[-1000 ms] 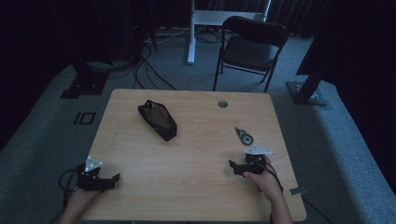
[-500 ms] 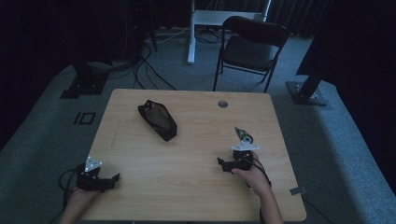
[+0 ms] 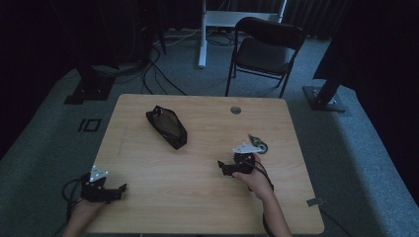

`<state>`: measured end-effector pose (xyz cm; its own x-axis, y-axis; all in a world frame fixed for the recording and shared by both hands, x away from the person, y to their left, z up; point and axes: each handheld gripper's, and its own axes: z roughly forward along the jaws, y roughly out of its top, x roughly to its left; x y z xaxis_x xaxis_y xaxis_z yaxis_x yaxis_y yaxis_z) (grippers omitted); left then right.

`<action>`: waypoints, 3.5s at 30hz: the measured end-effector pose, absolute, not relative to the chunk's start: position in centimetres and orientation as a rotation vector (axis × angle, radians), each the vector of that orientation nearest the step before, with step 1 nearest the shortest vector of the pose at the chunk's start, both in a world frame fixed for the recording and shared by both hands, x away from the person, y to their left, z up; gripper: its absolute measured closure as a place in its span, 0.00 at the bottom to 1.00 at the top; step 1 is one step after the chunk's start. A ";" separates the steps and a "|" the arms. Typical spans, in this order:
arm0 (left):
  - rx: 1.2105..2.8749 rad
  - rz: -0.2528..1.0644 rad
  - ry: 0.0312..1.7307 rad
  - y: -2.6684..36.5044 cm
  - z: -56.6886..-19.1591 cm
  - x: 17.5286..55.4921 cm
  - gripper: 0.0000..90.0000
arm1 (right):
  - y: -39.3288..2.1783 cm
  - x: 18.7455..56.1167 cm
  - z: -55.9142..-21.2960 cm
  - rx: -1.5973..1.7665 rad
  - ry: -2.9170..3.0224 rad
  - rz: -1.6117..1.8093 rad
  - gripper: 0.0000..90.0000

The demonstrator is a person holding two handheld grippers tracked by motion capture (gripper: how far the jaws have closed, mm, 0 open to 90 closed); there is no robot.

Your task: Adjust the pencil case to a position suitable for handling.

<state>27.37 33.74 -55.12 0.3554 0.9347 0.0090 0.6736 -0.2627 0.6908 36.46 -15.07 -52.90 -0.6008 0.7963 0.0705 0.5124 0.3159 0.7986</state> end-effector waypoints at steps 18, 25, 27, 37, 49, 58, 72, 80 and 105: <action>2.028 0.568 1.393 33.7 -55.1 27.4 0.00 | -10.9 38.6 -53.2 1.163 2.264 1.204 0.15; 2.028 0.568 1.393 33.7 -55.1 27.4 0.00 | -9.3 39.2 -53.2 1.177 2.265 1.232 0.15; 2.028 0.568 1.393 33.7 -55.1 27.4 0.00 | -8.8 39.4 -53.3 1.171 2.269 1.237 0.15; 2.028 0.568 1.393 33.7 -55.1 27.4 0.00 | -6.2 40.0 -53.3 1.141 2.285 1.258 0.17; 2.028 0.568 1.393 33.7 -55.1 27.4 0.00 | -3.8 40.4 -53.1 1.105 2.289 1.285 0.20; 2.028 0.568 1.393 33.7 -55.1 27.4 0.00 | -2.1 40.5 -53.0 1.090 2.251 1.303 0.29; 2.028 0.568 1.393 33.7 -55.1 27.4 0.00 | -1.2 41.4 -52.9 1.136 2.211 1.299 0.49; 2.028 0.568 1.393 33.7 -55.1 27.4 0.00 | -0.5 41.8 -52.9 1.126 2.222 1.306 0.55; 2.028 0.568 1.393 33.7 -55.1 27.4 0.00 | -1.2 41.9 -52.5 1.095 2.273 1.258 0.81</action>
